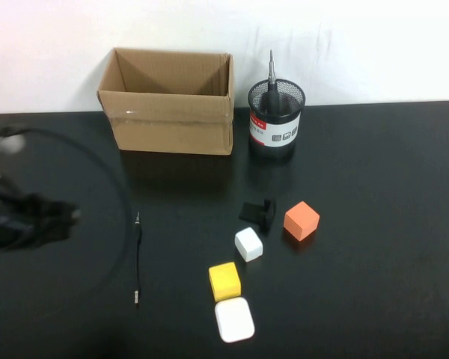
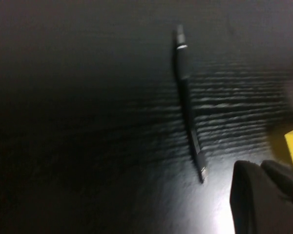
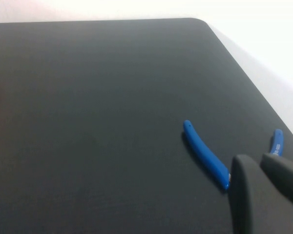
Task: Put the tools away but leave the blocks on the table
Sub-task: Pick up the long Screwdriver from the table
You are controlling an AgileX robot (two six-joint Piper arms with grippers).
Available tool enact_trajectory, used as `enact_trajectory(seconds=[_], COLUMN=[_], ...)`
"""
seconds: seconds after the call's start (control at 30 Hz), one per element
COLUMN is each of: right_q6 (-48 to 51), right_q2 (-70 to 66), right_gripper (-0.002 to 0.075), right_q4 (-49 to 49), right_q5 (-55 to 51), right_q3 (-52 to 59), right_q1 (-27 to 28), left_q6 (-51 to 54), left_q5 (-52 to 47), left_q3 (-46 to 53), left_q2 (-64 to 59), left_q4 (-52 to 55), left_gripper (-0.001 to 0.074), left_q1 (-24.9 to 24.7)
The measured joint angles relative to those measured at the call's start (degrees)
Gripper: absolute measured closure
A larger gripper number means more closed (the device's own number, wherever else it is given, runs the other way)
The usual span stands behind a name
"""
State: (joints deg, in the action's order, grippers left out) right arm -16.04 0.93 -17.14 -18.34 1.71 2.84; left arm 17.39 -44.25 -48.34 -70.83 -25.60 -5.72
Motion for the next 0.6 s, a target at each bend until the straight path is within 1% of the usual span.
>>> enact_trajectory(seconds=[0.1,0.23,0.33,0.43,0.5,0.6], right_q6=[0.0,0.0,0.0,0.0,0.0,0.0], right_q2=[0.0,0.0,0.0,0.0,0.0,0.0], right_gripper=[0.0732,0.0732,0.0732,0.0732,0.0732,0.0732], right_q4=[0.0,0.0,0.0,0.0,0.0,0.1], right_q5=[0.0,0.0,0.0,0.0,0.0,0.0], right_q3=[0.0,0.0,0.0,0.0,0.0,0.0], right_q1=[0.0,0.0,0.0,0.0,0.0,0.0], left_q6=[-1.66,-10.15,-19.23,-22.86,-23.67,-24.19], left_q5=[1.07,0.95,-0.61,-2.62,-4.06,-6.44], left_q3=[-4.17,-10.99,-16.42,-21.26,-24.24,-28.24], left_q2=[-6.56,-15.95,-22.95,-28.6,-31.68,-35.73], left_q4=[1.13,8.05,14.51,17.29,17.91,18.97], left_gripper=[0.0739,0.0736,0.0731,0.0726,0.0703,0.061], left_q1=[-4.66,-10.1,-12.26,-12.66,-12.87,-13.14])
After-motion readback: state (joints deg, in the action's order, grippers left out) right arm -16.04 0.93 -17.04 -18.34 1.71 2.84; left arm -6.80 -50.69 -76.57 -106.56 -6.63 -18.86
